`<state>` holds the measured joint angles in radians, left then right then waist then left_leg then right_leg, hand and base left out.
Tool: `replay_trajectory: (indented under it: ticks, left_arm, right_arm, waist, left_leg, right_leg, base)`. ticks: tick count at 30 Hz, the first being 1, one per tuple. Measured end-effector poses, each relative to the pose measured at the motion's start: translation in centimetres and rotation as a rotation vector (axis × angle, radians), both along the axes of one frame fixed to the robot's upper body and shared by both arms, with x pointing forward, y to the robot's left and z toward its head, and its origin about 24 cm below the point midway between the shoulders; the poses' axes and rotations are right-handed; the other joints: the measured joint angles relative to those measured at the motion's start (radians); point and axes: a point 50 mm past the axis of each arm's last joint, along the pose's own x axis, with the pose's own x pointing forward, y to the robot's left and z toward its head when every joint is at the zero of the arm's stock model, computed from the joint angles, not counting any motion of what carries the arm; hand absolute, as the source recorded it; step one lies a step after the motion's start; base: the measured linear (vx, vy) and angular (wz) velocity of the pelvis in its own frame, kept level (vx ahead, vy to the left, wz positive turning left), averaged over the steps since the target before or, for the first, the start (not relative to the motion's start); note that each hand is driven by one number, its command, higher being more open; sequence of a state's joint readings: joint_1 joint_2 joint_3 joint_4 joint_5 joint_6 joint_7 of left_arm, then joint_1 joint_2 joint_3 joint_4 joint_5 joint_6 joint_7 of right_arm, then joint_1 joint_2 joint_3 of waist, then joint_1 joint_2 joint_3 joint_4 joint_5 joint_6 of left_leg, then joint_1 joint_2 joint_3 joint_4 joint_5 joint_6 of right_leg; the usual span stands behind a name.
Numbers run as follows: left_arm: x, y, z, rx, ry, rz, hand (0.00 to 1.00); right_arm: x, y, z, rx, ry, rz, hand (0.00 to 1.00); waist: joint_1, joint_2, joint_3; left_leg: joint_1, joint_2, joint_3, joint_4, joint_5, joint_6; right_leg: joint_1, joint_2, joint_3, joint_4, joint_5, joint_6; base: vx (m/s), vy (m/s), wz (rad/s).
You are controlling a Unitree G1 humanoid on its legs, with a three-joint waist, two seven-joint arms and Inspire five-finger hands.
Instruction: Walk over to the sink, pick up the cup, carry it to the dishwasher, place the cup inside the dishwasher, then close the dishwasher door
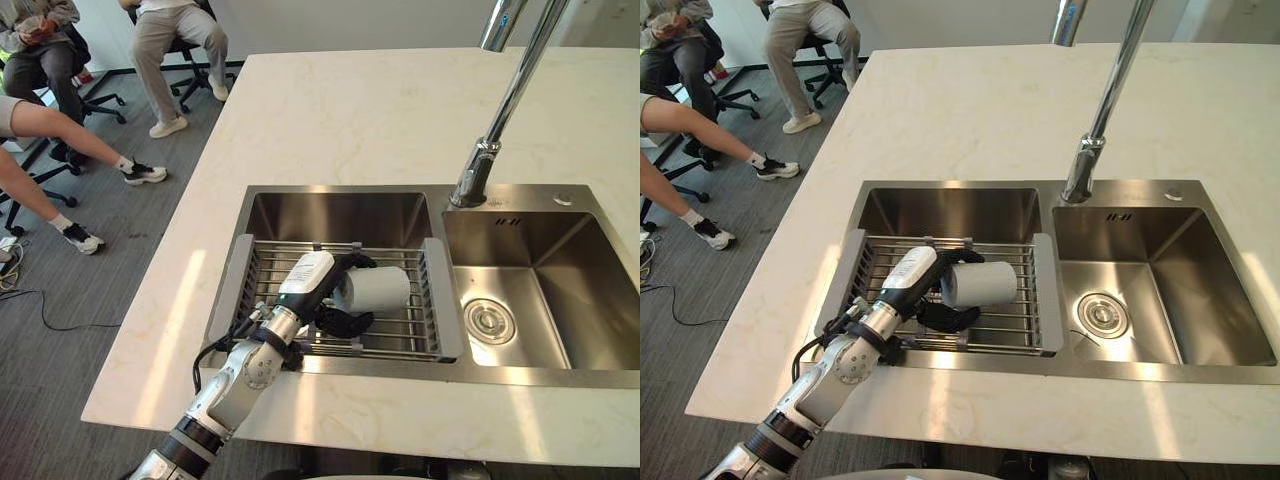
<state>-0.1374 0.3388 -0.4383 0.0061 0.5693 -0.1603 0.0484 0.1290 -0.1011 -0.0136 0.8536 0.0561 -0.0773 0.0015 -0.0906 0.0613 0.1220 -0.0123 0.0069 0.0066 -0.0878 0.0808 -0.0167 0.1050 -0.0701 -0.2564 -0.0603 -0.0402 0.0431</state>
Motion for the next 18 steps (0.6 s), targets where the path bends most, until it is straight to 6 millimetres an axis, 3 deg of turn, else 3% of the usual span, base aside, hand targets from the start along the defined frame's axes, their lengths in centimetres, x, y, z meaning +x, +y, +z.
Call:
replay_trajectory:
  ticks: [7, 14, 18]
  left_arm:
    - [0.0, 0.2, 0.0, -0.017, 0.0, 0.021, 0.0]
    - [-0.2, 2.4, -0.1, -0.109, 0.038, 0.134, 0.0]
    - [-1.1, 3.2, 0.8, -0.204, 0.017, 0.171, 0.0]
  right_arm:
    - [0.0, 0.0, 0.0, 0.0, 0.0, 0.0, 1.0]
    - [0.0, 0.1, 0.0, 0.002, 0.002, -0.001, 1.0]
    - [-0.3, 0.0, -0.1, 0.001, 0.009, -0.003, 1.0]
  waist:
    - [0.001, 0.0, 0.0]
    - [0.01, 0.0, 0.0]
    - [0.026, -0.001, 0.0]
  left_leg:
    - [0.0, 0.002, 0.002, 0.0, -0.002, -0.001]
    - [0.0, 0.005, 0.004, 0.0, -0.003, -0.002]
    - [0.005, 0.004, 0.005, 0.0, -0.003, -0.002]
  right_leg:
    - [0.0, 0.0, 0.002, -0.001, 0.0, 0.0]
    - [0.001, 0.0, 0.003, -0.002, 0.0, 0.0]
    - [0.005, 0.0, 0.004, -0.001, 0.0, 0.0]
  base:
    - [0.0, 0.0, 0.0]
    - [0.0, 0.0, 0.0]
    - [0.0, 0.0, 0.0]
